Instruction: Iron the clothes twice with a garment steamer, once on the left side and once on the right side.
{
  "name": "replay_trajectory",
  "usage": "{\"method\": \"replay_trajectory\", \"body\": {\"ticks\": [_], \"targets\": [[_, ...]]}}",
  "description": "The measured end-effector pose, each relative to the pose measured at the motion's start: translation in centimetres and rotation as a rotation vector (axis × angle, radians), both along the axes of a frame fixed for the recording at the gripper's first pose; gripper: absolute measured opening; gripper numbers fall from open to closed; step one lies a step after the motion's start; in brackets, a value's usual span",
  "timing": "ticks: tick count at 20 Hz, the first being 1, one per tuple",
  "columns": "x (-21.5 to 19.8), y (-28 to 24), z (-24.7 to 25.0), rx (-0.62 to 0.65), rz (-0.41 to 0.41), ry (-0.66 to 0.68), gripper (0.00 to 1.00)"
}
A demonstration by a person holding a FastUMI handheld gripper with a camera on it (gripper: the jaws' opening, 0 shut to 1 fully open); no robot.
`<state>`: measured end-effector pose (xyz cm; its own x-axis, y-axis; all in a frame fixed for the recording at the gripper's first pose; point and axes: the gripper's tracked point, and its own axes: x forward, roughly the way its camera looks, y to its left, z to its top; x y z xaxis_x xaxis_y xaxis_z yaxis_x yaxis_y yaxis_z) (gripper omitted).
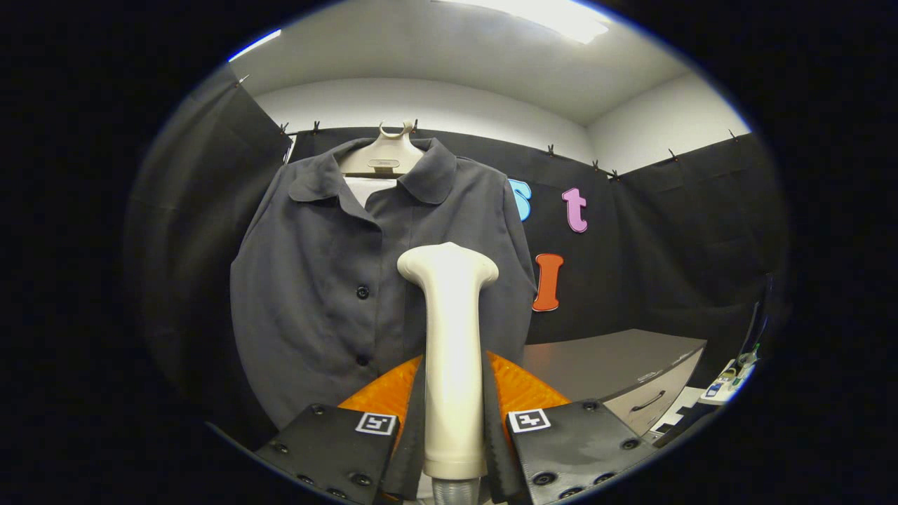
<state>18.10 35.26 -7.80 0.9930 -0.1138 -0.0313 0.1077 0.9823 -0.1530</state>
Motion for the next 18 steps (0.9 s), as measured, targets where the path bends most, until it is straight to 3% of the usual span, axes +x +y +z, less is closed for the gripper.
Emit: {"method": "replay_trajectory", "body": {"ticks": [18], "targets": [[-3.2, -2.2, -7.4, 0.013, -0.031, 0.126, 0.44]]}}
